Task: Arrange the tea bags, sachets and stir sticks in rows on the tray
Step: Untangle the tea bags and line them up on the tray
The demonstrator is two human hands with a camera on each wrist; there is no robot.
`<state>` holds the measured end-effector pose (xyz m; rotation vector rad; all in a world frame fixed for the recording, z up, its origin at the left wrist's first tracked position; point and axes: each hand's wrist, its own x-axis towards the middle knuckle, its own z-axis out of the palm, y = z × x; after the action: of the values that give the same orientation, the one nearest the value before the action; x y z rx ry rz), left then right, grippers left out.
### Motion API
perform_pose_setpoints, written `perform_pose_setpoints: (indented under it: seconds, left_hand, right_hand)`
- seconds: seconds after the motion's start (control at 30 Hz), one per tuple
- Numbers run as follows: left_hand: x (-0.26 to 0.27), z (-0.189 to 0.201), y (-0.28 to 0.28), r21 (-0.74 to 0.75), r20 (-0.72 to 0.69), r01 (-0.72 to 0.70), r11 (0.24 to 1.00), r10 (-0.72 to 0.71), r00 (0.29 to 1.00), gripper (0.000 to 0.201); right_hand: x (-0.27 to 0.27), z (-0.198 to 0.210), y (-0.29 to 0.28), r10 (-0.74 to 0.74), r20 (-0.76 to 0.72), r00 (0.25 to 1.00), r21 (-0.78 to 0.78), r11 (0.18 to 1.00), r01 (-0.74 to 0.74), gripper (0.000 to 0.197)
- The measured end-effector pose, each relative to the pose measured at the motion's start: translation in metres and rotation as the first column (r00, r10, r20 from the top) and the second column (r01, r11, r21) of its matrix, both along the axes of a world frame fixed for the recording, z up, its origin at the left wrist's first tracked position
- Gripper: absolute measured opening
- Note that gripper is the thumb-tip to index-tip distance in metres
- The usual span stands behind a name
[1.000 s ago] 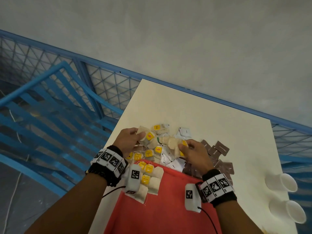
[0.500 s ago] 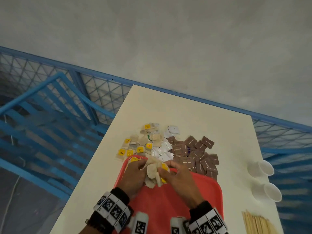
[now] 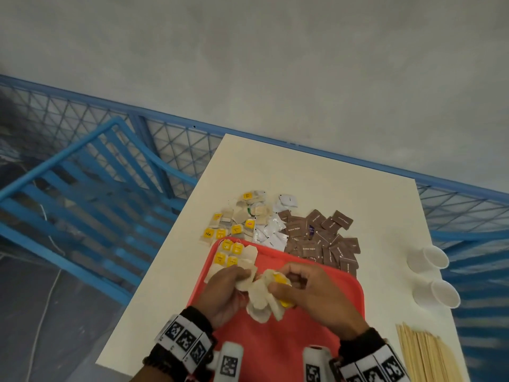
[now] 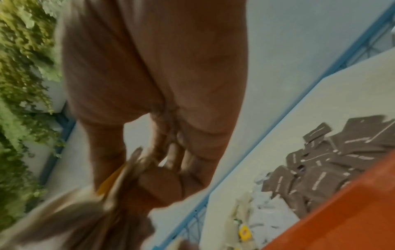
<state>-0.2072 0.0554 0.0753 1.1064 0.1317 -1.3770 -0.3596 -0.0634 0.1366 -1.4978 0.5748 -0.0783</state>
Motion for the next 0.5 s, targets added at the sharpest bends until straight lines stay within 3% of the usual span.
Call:
perform_pose_setpoints:
  seconds: [0.1, 0.2, 0.3, 0.4, 0.5]
  left_hand:
    - [-0.011, 0.007, 0.000, -0.037, -0.120, 0.065, 0.997, -0.069, 0.990, 0.038]
    - [-0.016, 0.014, 0.007, -0.120, -0.197, 0.099, 0.988, -0.122, 0.973, 0.024]
    - [-0.018, 0.017, 0.016, -0.178, -0.283, 0.167, 0.970, -0.213, 0.935, 0.060]
    - [-0.020, 0.016, 0.022, -0.216, -0.193, 0.234, 0.948, -0.277, 0.941, 0.062]
    - [-0.020, 0.018, 0.022, -0.186, -0.148, 0.226, 0.956, -0.254, 0.956, 0.065]
  right_hand:
    - [0.014, 0.001, 0.005, 0.213, -0.098, 0.972, -0.180, 0.957, -0.228, 0.008]
    - [0.022, -0.009, 0.007, 0.253, -0.188, 0.949, -0.413, 0.856, -0.310, 0.012]
    - [0.025, -0.014, 0.012, 0.230, -0.210, 0.950, -0.512, 0.802, -0.307, 0.020]
    - [0.029, -0.014, 0.018, 0.209, -0.204, 0.956, -0.625, 0.724, -0.292, 0.023]
    - [0.027, -0.010, 0.018, 0.093, -0.109, 0.990, -0.590, 0.795, -0.140, 0.017]
